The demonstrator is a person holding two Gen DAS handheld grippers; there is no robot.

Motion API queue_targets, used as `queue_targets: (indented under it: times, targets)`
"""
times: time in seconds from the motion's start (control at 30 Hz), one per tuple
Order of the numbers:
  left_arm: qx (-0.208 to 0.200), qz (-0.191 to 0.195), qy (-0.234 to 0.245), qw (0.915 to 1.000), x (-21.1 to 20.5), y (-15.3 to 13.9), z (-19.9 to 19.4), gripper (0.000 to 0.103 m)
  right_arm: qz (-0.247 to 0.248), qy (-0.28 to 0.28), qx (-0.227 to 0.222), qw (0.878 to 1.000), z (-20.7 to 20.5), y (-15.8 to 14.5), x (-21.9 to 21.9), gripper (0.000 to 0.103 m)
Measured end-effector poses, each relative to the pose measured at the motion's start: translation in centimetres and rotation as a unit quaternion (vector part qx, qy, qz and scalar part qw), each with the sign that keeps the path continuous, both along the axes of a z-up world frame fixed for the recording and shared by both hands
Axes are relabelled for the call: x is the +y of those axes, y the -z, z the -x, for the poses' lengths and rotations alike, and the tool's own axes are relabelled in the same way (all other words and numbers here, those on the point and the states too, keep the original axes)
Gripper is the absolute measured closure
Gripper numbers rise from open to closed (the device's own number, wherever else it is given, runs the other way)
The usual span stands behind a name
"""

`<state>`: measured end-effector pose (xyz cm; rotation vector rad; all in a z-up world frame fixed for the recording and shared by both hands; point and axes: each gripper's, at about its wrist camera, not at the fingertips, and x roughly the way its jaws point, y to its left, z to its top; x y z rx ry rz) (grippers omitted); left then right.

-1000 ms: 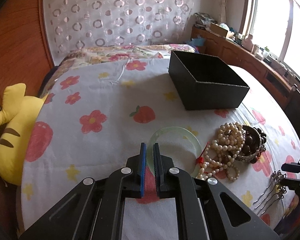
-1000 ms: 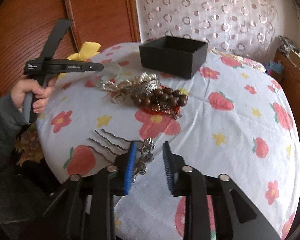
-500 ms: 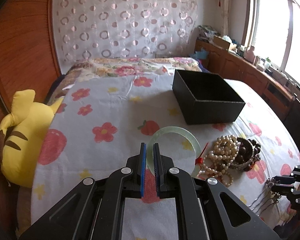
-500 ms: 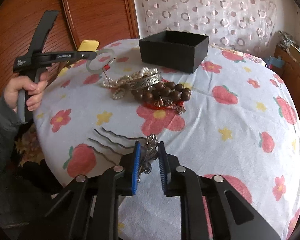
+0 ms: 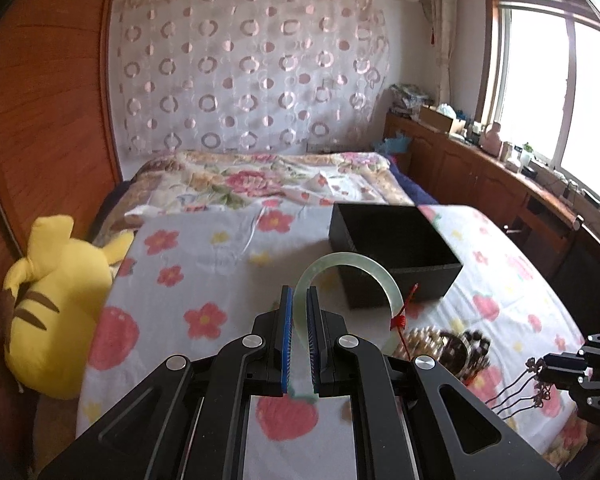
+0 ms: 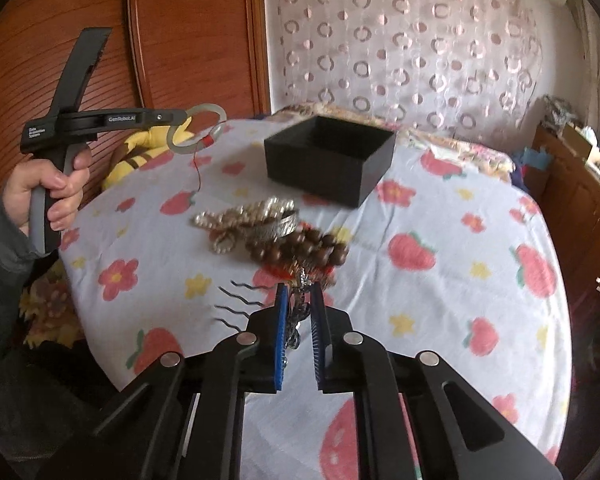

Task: Organize jewelry
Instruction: 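Carry the hairpin with the right tool into the black box while the left tool drops the bangle in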

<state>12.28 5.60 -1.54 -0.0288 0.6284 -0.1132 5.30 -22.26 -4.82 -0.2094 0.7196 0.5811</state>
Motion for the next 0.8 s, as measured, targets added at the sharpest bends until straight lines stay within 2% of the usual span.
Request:
queue_targets:
  times: [0.2, 0.27, 0.3, 0.47, 0.6, 0.8]
  targets:
    - [-0.005, -0.005, 0.000, 1.0000, -1.2, -1.2, -2.5, 0.097, 0.025, 0.005, -0.036, 0.999, -1.0, -2.1, -0.1, 0.094]
    - [-0.007, -0.012, -0.001, 0.9999, -1.7, -1.5, -3.2, 0.097, 0.016, 0.001, -0.038, 0.999, -1.2, -2.7, -0.2, 0.094]
    - [-0.008, -0.015, 0.000, 0.9999, -2.0, -1.7, -3.5, 0.097, 0.027, 0.007, -0.048, 0.998, -1.7, -3.1, -0.3, 0.094]
    - [-0.005, -0.018, 0.007, 0.9998, -3.2, -2.0, -5.4, 0.097, 0.025, 0.011, -0.079, 0.997, -2.5, -5.1, -0.4, 0.094]
    - [0.010, -0.014, 0.013, 0.9998, -4.3, -1.2, -7.6, 0.097, 0.029, 0.015, -0.105, 0.994, -4.1, -6.6, -0.1, 0.094]
    - [0.033, -0.024, 0.015, 0.9990, -6.1, 0.9, -10.3, 0.096, 0.034, 0.019, -0.121, 0.992, -7.0, -8.0, 0.8, 0.094]
